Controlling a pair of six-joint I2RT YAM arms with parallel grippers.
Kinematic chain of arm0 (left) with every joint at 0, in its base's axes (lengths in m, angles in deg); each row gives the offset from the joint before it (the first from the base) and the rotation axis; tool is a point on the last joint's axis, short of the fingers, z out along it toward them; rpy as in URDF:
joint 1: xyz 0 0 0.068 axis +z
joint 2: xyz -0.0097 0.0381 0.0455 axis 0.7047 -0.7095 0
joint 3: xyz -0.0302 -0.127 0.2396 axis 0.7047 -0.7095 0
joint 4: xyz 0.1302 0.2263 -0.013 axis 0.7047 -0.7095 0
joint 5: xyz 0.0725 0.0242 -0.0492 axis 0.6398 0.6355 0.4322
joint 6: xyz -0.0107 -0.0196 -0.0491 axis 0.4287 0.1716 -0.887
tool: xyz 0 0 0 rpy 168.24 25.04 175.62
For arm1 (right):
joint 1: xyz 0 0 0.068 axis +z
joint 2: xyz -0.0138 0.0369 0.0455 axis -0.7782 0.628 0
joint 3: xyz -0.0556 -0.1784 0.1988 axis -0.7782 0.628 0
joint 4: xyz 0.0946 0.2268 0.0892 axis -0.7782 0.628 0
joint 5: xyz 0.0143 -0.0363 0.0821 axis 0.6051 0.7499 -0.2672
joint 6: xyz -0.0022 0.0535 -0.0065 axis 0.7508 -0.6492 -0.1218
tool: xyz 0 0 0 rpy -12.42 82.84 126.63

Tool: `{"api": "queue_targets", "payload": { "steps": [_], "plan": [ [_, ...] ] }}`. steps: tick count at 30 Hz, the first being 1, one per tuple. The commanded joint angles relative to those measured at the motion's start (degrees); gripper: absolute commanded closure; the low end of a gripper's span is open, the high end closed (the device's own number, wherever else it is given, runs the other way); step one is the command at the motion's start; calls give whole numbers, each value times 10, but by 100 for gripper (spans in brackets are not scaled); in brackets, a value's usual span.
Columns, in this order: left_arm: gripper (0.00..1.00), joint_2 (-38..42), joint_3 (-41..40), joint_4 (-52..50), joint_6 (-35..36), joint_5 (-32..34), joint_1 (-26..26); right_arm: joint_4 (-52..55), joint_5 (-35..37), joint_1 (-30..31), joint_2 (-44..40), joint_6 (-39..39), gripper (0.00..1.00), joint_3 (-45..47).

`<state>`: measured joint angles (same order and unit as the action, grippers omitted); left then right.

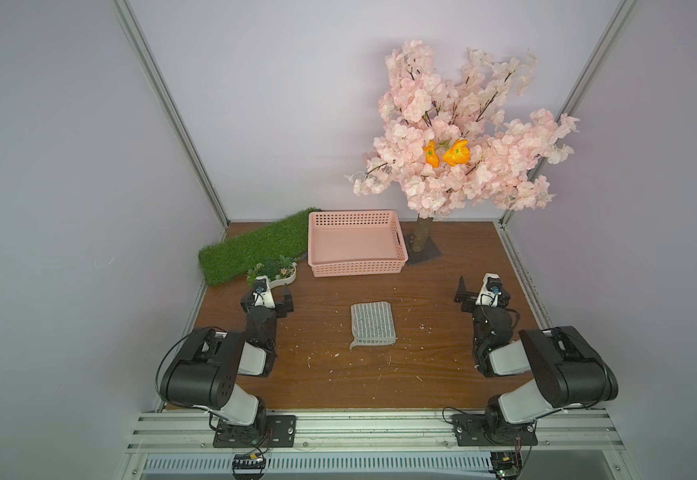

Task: Fold the square dishcloth
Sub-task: Reset both arms

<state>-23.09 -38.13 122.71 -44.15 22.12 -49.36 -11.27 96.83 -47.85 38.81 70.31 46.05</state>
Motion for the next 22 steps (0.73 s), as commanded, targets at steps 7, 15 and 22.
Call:
{"api": "queue_targets", "payload": {
  "steps": [7, 15, 22],
  "plan": [
    [1, 1, 6, 8, -4, -6, 8, 0, -1, -1, 2, 2, 1, -6],
    [0, 0, 7, 8, -4, -5, 8, -1, -1, 0, 3, 2, 1, -6],
    [1, 0, 8, 5, -4, -7, 9, -5, 0, 0, 5, 2, 1, -5]
  ]
}}
